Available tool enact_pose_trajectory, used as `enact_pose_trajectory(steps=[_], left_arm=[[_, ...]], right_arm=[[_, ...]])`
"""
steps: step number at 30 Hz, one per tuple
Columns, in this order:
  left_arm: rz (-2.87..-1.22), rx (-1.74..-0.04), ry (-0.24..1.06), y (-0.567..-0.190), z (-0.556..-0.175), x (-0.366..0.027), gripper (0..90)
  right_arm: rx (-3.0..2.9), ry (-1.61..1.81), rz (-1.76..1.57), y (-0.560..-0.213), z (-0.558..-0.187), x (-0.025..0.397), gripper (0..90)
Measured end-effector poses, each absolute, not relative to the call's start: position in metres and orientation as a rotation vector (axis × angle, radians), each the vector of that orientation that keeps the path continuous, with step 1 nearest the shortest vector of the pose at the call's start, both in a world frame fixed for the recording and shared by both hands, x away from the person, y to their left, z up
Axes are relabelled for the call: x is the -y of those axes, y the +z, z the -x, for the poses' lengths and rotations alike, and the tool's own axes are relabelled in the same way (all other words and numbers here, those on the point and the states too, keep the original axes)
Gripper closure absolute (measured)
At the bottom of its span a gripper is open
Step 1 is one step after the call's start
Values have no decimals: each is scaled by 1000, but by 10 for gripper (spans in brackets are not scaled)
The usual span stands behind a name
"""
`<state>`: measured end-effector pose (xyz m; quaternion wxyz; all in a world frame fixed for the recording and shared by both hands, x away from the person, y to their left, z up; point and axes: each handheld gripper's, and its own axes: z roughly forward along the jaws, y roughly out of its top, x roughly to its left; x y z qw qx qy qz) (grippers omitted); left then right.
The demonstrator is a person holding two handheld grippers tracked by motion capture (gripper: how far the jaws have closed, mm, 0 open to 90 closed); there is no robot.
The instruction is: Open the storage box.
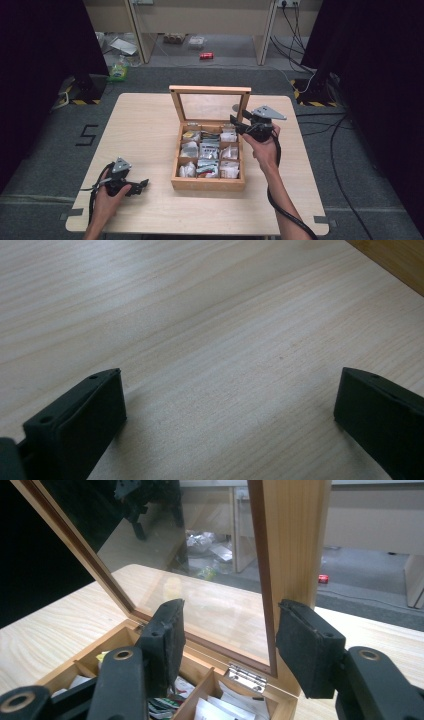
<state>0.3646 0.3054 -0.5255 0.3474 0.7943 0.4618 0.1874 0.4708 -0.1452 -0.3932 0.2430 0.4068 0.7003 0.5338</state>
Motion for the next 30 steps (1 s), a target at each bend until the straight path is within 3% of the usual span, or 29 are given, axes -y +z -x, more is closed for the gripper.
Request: enact_pose_trajectory(steps=[30], left_arm=[[-2063, -1196, 486, -525, -365, -306, 0]], right_arm=[[-1914, 1342, -1183, -402, -496, 136, 399]])
